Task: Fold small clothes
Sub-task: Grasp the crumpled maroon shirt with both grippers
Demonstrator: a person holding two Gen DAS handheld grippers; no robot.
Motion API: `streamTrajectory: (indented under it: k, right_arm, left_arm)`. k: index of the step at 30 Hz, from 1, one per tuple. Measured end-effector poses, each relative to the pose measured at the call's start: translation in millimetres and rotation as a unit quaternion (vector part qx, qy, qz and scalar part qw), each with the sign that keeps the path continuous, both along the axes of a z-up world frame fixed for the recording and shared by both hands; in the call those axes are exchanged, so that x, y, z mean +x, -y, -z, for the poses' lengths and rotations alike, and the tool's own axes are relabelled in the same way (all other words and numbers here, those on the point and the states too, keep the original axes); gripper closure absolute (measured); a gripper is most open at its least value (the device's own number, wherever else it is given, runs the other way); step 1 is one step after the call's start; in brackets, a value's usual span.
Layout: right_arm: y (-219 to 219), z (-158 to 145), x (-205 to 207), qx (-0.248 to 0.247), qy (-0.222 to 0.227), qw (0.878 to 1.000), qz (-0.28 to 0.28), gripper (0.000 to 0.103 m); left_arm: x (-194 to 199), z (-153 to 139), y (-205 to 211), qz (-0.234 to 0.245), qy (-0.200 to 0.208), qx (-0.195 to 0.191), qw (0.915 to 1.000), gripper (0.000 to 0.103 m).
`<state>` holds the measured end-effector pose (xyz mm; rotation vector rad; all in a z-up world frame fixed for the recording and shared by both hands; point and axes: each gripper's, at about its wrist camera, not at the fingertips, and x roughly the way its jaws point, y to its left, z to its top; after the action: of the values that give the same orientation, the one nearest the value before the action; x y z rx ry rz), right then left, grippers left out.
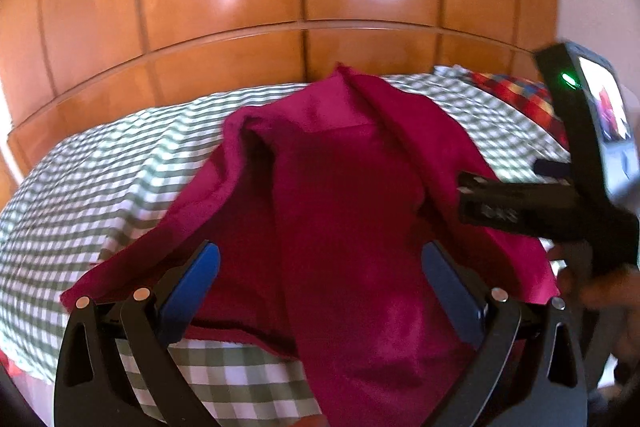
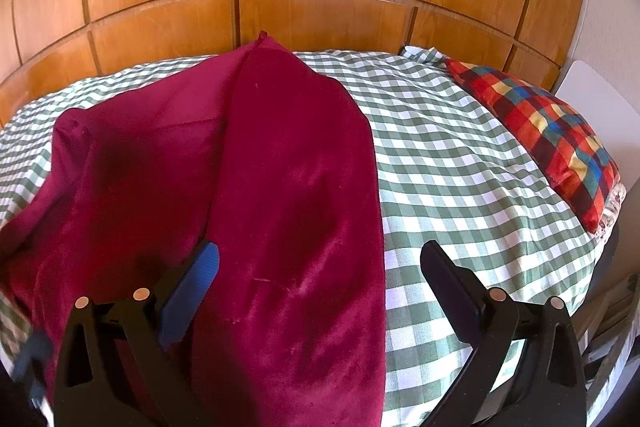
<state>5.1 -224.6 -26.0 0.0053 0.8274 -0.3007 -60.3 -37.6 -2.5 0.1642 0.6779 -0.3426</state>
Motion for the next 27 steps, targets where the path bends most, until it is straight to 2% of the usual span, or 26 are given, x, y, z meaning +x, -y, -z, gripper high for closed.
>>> streamTrajectory:
  k: [8,20,21,24,27]
  right_arm:
    - [-0.6,-0.2,0.2,0.0,-0.001,1.0,0.0,0.003]
    - [-0.8,2.9,0.7,0.0,-0.011,1.0,-0.005,0.003]
    - [-0.7,3.7,1.7,0.0,-0.013,1.0,-0.006,0.003]
    - [0.8,7.5,3.6,0.009,-0.021,1.0,-0.013,0.003]
    - [5.8,12.8,7.6,0.038,-0.035,0.998,-0.029,0.003]
  left_arm:
    - [-25.2,9.6,16.4,0.084,-0.005,0.034,0.9958,0.003]
    - [-34.9,32.3,30.5,0.132,-0.022,0.077,0.9881,0.005]
    - [-34.9,35.3,31.8,0.134,-0.024,0.081,0.9873,0.007]
    - [-35.8,43.0,35.1,0.14,-0.023,0.1,0.9848,0.024]
    - [-36.7,43.1,35.7,0.16,-0.029,0.093,0.9822,0.052]
